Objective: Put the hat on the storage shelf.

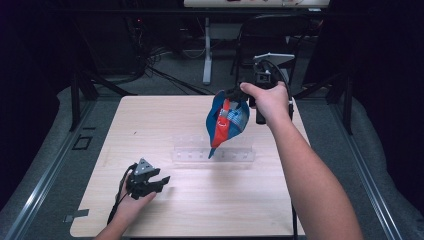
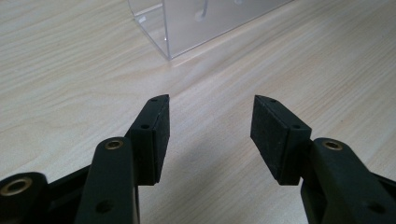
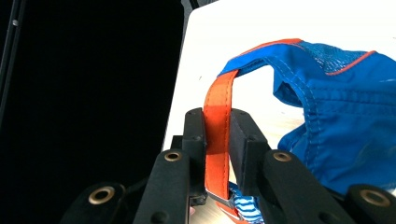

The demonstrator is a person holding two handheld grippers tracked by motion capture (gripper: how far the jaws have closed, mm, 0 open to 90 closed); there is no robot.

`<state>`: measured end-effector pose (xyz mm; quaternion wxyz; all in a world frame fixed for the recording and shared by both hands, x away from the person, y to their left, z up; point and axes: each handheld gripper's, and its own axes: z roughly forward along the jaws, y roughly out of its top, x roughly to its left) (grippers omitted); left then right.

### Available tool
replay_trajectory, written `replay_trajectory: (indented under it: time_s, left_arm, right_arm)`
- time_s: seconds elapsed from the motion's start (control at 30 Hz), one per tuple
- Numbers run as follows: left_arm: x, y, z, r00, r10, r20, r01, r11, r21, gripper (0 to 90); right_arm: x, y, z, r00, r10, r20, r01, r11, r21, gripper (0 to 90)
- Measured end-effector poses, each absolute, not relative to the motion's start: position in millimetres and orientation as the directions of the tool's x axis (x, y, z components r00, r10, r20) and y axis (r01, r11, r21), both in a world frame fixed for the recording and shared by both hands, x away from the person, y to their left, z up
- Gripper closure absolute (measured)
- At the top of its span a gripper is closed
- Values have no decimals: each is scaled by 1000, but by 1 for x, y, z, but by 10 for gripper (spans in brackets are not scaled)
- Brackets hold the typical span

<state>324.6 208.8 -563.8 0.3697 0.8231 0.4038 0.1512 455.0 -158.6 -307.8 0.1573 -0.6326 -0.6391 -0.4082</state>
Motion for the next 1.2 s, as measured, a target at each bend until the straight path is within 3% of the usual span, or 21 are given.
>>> replay_trajectory:
  time_s: [1.2]
  left_arm:
    - [325,209,-564,628,777,-47,552,-403,730,479]
  right_arm:
    - [462,-163,-358,-95,713,694,957,-128,262,772]
